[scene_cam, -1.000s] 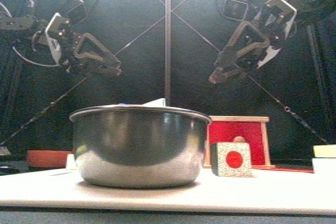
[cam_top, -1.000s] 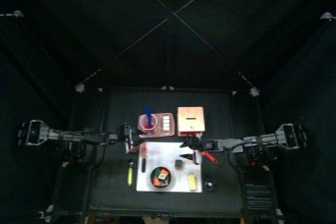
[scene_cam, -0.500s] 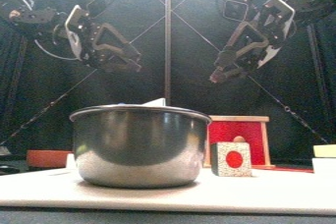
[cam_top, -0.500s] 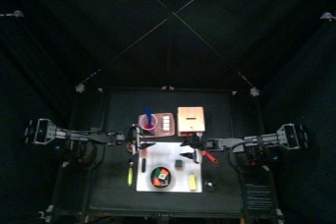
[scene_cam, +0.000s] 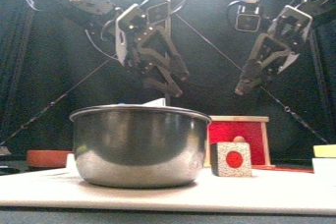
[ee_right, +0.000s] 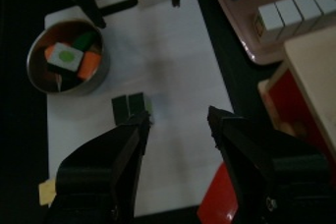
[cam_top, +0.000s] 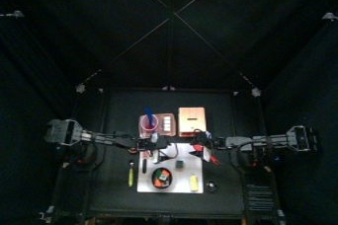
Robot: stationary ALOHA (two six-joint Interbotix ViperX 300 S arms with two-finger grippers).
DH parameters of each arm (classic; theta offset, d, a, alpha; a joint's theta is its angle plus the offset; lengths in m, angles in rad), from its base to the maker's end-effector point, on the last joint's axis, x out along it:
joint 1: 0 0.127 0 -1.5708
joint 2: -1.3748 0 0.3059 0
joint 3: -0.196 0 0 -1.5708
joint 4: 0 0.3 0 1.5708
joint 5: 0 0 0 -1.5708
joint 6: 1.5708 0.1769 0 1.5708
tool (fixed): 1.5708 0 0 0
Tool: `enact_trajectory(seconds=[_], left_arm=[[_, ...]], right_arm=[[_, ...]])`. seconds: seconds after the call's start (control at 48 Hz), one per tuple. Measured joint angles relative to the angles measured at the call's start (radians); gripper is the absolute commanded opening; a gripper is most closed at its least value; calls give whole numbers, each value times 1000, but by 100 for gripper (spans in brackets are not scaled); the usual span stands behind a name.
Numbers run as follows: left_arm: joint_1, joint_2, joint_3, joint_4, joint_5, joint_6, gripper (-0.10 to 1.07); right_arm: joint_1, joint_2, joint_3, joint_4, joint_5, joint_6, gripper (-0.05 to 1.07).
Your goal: Put bottom two sushi roll pieces innto bowl
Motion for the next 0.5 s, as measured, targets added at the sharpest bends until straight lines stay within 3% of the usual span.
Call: enact_trajectory(seconds=[0.5], left_arm=[[-71, 206, -170, -20, 49, -6, 102]], right_arm=[[3, -31, 51, 0, 15, 0, 86]])
